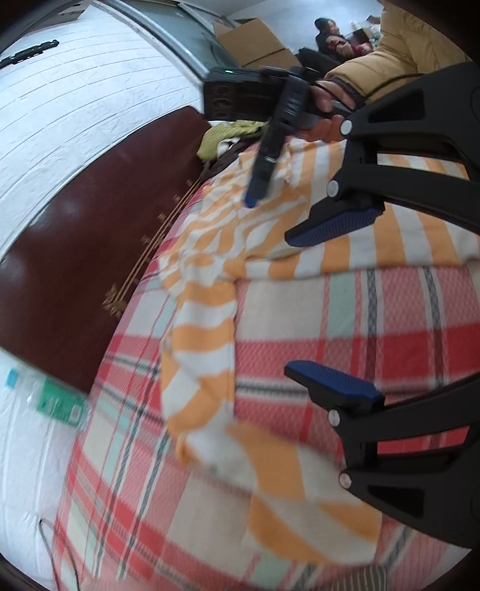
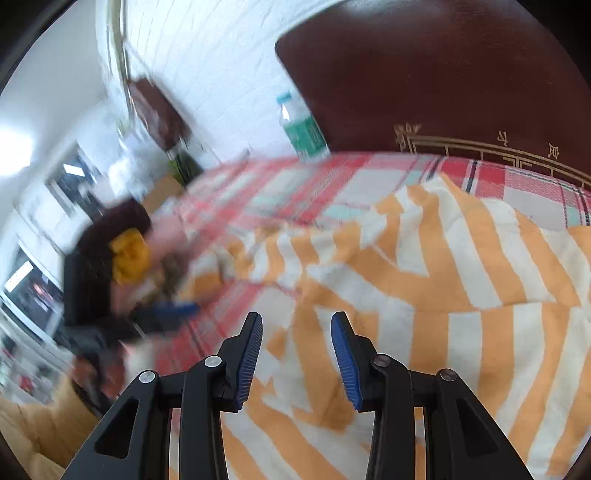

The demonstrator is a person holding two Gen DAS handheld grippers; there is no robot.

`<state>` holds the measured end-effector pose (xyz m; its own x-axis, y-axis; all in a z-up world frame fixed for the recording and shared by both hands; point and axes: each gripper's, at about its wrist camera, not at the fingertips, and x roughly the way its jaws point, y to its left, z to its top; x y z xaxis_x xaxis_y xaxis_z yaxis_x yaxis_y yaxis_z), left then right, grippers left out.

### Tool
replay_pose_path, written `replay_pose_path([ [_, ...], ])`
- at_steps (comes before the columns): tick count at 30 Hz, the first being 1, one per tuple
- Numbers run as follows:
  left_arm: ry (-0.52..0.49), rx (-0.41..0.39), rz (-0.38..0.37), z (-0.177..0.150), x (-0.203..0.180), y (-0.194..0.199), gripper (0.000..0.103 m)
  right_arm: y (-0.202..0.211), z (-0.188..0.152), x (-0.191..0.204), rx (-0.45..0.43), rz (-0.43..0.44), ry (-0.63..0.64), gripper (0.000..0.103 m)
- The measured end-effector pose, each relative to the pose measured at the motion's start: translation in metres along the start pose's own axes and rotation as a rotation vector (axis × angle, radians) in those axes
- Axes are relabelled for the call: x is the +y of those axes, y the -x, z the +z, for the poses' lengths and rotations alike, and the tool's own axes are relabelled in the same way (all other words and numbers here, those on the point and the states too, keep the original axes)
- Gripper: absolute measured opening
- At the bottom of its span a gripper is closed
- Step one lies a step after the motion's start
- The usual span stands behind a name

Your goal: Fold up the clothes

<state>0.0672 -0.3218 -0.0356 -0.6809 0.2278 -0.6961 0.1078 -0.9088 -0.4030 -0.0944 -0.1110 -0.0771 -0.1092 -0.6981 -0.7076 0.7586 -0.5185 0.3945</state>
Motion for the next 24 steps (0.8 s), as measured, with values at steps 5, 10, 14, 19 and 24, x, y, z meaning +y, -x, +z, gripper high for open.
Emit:
replay_pose_path([
  [5, -0.03, -0.052, 0.107, 0.0, 0.015, 0.021, 0.066, -0.019, -0.015, 0.024, 0.076, -0.016, 0.069, 0.041],
  [10, -0.205, 0.074, 0.31, -0.01, 0.022, -0.005, 0.066, -0.026, -0.023, 0.045, 0.092, 0.021, 0.077, 0.044],
  [14, -0.25, 0.137, 0.364, -0.016, 0.033, -0.021, 0.06, -0.031, -0.027, 0.057, 0.099, 0.021, 0.071, 0.058],
  [19, -0.088, 0.127, 0.259, 0.001, 0.052, -0.011, 0.011, -0.029, -0.028, 0.066, 0.088, 0.034, 0.064, 0.058],
  [24, 0.19, 0.09, -0.162, 0.013, 0.054, 0.009, 0.011, -0.027, -0.021, 0.073, 0.042, 0.078, 0.048, 0.058],
])
